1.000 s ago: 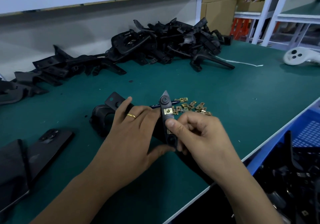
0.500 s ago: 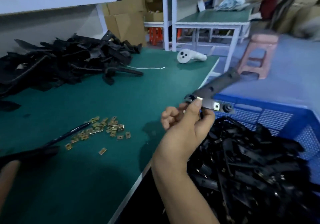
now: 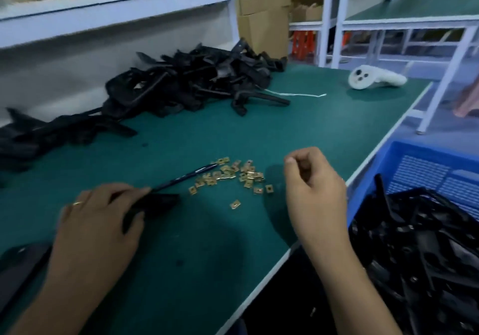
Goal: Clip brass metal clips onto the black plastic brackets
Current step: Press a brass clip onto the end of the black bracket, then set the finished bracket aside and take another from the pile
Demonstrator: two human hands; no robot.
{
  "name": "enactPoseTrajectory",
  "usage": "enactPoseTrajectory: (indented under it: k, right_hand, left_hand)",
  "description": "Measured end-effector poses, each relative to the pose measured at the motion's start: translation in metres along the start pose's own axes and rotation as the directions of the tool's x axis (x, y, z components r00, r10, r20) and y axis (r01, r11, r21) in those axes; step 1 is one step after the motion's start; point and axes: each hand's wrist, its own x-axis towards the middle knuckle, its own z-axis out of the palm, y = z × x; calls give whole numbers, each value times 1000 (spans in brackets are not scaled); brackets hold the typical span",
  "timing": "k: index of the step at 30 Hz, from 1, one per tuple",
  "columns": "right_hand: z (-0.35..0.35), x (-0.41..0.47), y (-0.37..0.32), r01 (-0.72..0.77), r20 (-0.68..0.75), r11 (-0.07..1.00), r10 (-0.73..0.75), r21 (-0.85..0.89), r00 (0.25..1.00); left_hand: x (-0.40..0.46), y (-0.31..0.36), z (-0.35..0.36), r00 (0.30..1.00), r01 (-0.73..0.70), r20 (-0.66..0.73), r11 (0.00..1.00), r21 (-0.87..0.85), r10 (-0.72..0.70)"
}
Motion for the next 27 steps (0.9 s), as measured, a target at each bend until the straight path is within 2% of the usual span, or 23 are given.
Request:
enactPoseTrajectory:
  k: [1,4,5,7,9,11,12,14,16,19,21,24,27]
  right_hand:
    - [2,-2,-2,29,46,998,-26,-53,999]
    - [5,-5,-6,120,145,990,-110,-67,983]
    - [5,-6,-7,157,184,986,-143,-64,973]
    - [5,-7,-9,225,308,972,-195,-65,931]
    - [5,-8,-10,293,462,948,-206,-124,863]
    - [7,-11,-11,375,560,895,-186,-244,807]
    - [7,-11,-12,403,574,872,-185,-279,798]
    - [8,-11,-14,417,588,867,-193,-273,785]
    - [8,-11,-15,424,622,879,-210,-217,754]
    - [12,-14,-16,423,657,894,-230,-149,718]
    - [17,-20,-17,375,647,920,-219,-112,730]
    - [27,-30,-25,217,616,973,-215,73,758]
    - [32,-35,-31,68,614,961,-224,267,756]
  left_hand:
    - [-5,1,-3,999,43,-18,999,16,-42]
    - [-5,-1,-6,995,-26,-97,999,-37,22]
    - [-5,-2,-4,989,-10,-146,997,-78,-2]
    - [-6,-2,-7,950,43,-286,958,-284,-128]
    - [-12,7,-11,873,100,-354,833,-544,-336]
    - [-15,17,-8,853,90,-289,667,-740,-435]
    - [-14,19,-5,867,86,-225,579,-811,-444]
    - [-9,17,2,901,150,-54,425,-893,-431]
    - [-5,14,8,911,213,68,326,-921,-406]
    - [-5,10,13,911,218,118,217,-952,-395]
    - [-6,9,12,909,228,156,147,-963,-388]
    - [-6,12,9,900,281,233,81,-956,-368]
    - [-5,15,8,888,308,280,22,-951,-364]
